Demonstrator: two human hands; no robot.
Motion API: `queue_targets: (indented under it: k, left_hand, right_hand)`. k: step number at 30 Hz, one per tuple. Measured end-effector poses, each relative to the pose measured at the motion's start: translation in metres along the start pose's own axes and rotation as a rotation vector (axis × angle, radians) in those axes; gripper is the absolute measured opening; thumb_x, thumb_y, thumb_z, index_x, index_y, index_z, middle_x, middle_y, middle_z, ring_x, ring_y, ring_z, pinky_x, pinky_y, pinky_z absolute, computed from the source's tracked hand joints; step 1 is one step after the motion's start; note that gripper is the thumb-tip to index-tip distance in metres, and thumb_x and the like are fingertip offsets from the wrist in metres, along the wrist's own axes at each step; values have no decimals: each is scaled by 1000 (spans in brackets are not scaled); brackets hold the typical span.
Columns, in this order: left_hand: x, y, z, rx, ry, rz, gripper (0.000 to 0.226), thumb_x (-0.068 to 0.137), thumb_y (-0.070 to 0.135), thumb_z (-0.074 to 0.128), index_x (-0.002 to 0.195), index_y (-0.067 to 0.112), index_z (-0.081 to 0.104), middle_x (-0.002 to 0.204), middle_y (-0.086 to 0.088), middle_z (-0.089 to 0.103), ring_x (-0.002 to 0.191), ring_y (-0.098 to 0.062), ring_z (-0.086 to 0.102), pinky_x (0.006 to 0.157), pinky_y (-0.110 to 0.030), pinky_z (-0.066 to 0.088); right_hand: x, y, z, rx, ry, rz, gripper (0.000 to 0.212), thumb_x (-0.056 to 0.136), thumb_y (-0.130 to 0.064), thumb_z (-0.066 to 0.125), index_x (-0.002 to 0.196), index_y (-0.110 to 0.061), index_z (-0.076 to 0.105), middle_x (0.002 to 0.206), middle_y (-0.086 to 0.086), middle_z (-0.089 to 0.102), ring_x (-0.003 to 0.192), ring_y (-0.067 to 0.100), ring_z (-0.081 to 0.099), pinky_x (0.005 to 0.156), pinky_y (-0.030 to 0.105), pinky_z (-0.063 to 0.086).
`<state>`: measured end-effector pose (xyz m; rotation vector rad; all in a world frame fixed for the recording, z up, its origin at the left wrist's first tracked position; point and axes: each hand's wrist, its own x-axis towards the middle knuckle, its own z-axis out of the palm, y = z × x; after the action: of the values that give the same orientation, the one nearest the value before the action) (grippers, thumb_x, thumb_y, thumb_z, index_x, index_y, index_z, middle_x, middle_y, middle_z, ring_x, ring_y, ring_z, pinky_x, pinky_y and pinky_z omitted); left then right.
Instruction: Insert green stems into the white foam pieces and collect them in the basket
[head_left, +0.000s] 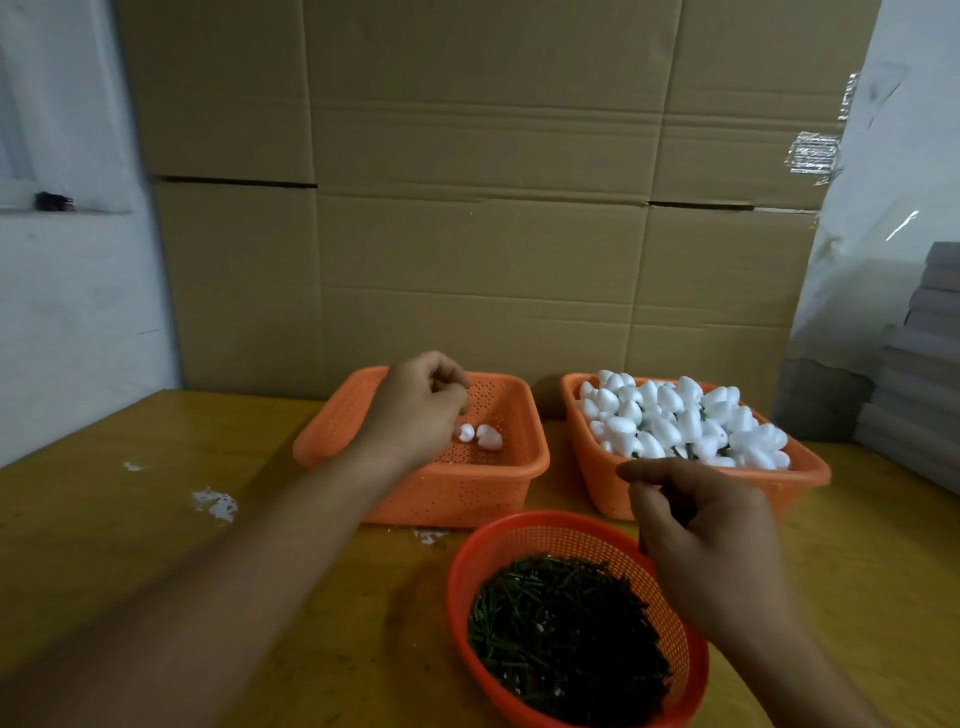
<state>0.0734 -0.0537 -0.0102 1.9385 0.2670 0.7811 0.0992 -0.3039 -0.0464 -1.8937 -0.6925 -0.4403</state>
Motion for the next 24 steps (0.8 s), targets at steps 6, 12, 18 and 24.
queue_targets:
  k: [6,12,18,24]
  left_hand:
    - [73,-15,24,514,-367,-80,23,93,12,64,114,22,64,109,-5,67,86,-17,65,73,-35,56]
    - [105,-33,38,979,-651,-46,55,94,26,66,145,15,48,144,-8,52,125,-27,54,104,-44,48]
    - [122,-36,46,1183,-740,-52,61,95,25,66,150,19,40,152,-7,45,130,-30,50,105,-45,47]
    - [122,-38,50,1263,-830,-97,52,99,32,58,148,25,42,151,-4,44,126,-29,52,91,-39,49]
  right_hand:
    - [-4,5,4,-72,-32,-64,19,86,-20,62,89,-34,74,47,-7,60,35,7,46,42,22,32]
    - [-6,6,4,-74,-56,-94,19,84,-24,61,87,-39,72,47,-7,60,35,8,47,38,17,33]
    - [-6,7,4,-103,-54,-103,18,85,-21,64,87,-34,75,47,-6,60,37,12,50,41,23,36]
    - [-8,4,7,-127,-49,-77,16,81,-23,66,86,-33,76,51,-15,62,42,7,53,47,25,39]
